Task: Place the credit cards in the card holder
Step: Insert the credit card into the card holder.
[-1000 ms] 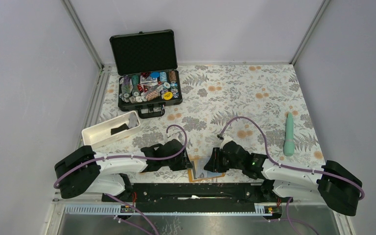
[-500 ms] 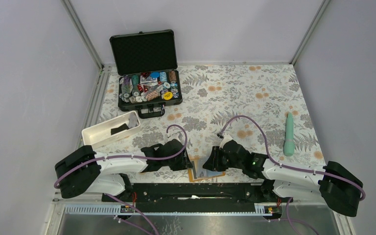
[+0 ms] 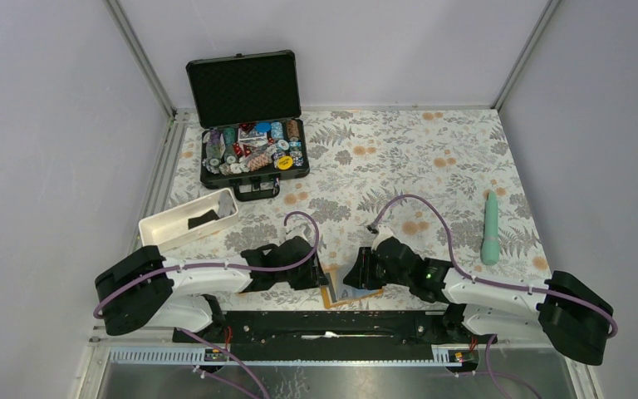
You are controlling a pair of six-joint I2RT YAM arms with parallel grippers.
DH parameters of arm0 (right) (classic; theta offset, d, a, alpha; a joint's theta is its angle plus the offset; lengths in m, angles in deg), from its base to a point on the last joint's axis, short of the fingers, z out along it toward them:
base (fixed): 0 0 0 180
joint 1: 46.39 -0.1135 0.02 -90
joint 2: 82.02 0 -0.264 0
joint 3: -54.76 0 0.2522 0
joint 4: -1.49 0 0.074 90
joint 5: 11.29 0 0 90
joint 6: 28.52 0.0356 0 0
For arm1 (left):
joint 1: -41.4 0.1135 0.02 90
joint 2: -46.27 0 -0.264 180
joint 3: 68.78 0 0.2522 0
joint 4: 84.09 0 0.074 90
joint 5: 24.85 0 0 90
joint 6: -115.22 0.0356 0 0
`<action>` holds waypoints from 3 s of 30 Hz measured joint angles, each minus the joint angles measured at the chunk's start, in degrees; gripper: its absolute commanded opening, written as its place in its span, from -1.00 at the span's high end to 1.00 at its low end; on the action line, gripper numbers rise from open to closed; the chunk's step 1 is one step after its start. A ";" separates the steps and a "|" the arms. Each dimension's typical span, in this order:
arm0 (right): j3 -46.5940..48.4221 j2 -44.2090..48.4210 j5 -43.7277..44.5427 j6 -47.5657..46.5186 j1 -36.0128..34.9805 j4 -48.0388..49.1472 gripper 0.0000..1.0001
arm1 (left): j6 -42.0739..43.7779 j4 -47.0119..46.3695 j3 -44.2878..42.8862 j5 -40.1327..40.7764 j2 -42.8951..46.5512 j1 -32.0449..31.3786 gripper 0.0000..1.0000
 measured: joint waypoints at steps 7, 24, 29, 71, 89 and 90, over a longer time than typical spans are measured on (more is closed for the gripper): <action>0.02 -2.91 1.36 -0.28 -0.44 0.00 0.33 | -0.02 -0.42 -0.20 -0.02 -0.44 -0.37 0.30; 3.85 -3.74 6.49 -1.05 -1.22 -6.34 0.79 | -0.31 -0.98 -0.20 0.02 -0.90 -0.83 0.34; 6.38 -3.80 7.93 -3.06 -1.29 -10.64 0.63 | -0.46 -1.55 -0.22 0.17 -1.27 -0.98 0.35; 21.79 -17.79 16.04 -16.00 -8.33 -21.84 0.02 | 0.24 -4.59 -3.04 1.62 -5.42 -1.16 0.30; 20.63 -8.22 14.64 -16.61 -3.08 -22.38 -0.35 | 12.74 21.86 -8.48 5.20 13.20 21.49 -0.93; 20.63 -7.52 14.67 -16.90 -2.14 -22.56 -0.35 | 14.45 23.58 -10.25 5.11 13.75 25.05 -0.94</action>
